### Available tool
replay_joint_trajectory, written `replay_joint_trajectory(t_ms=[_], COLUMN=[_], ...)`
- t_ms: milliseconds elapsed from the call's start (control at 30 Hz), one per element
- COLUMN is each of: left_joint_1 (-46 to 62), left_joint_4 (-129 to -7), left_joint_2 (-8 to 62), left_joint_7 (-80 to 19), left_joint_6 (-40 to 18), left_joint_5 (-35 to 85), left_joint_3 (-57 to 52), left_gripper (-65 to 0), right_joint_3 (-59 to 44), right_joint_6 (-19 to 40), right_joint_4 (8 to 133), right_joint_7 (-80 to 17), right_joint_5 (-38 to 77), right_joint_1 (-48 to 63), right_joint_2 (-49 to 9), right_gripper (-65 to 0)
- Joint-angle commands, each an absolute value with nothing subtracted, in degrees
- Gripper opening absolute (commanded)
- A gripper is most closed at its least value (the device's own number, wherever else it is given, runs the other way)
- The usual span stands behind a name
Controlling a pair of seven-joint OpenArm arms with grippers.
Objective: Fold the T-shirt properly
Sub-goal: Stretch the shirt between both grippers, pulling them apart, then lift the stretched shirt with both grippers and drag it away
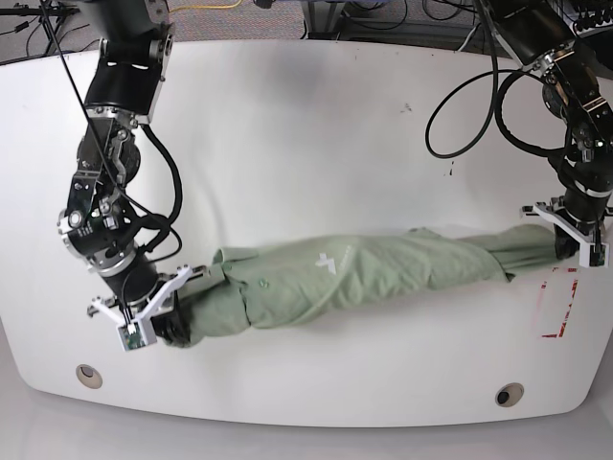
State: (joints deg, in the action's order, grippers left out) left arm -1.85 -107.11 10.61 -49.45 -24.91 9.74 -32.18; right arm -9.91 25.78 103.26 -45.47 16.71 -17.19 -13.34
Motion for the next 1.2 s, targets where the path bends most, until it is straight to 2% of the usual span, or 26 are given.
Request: replay_joint_trajectory(t_ms=[0,167,300,433,633,933,1033,1067,1100,1167], left_joint_1=[0.3,5.6,9.1,11.8,16.7,20.9,21.8,22.2,22.3,22.8], left_joint_4=[-106.7,-105.0,-103.0,-100.8,-99.2,-99.6,-99.6,-99.6,-99.6,-99.6], left_joint_2=[11.5,11.4,11.6,11.7,11.9,12.1,12.8,13.0,13.0,13.1], left_joint_7=[-47.7,-45.0,-43.0,-41.3,-37.6,-37.4,-37.6,-37.6,-37.6,-37.6], left_joint_6=[-25.5,-30.2,-31.8,-32.0,-32.6,-32.6,-32.7,-32.7,-32.7,-32.7], left_joint_5=[9.5,9.3,9.2,9.2,9.2,9.2,9.3,9.4,9.4,9.3], left_joint_3=[-32.4,-32.7,-32.7,-32.7,-32.8,-32.8,-32.8,-32.8,-32.8,-32.8], left_gripper=[-64.6,-64.6,-64.6,-64.6,-64.4,-63.9,-59.3,-54.3,-52.9,-43.9], right_joint_3=[-10.8,-13.8,-14.8,-15.9,-16.1,-18.4,-18.4,-18.4,-18.4,-18.4], right_joint_6=[25.5,25.5,25.5,25.5,29.0,30.8,31.2,31.2,31.2,31.2], right_joint_4=[105.2,106.1,106.2,106.2,106.2,108.5,108.6,108.6,108.6,108.6], right_joint_7=[-43.3,-43.3,-43.3,-43.3,-43.3,-43.3,-43.3,-43.3,-43.3,-43.3], right_joint_5=[16.9,16.9,16.9,16.9,16.8,16.5,16.6,16.7,16.7,16.7], right_joint_1=[-14.9,-7.8,-3.1,0.7,6.5,12.1,13.1,13.8,13.9,14.9], right_joint_2=[-14.2,-14.2,-14.2,-14.1,-12.7,-10.3,-10.2,-10.2,-10.2,-10.2], right_gripper=[-65.0,-65.0,-65.0,-65.0,-65.0,-65.0,-65.0,-65.0,-65.0,-65.0])
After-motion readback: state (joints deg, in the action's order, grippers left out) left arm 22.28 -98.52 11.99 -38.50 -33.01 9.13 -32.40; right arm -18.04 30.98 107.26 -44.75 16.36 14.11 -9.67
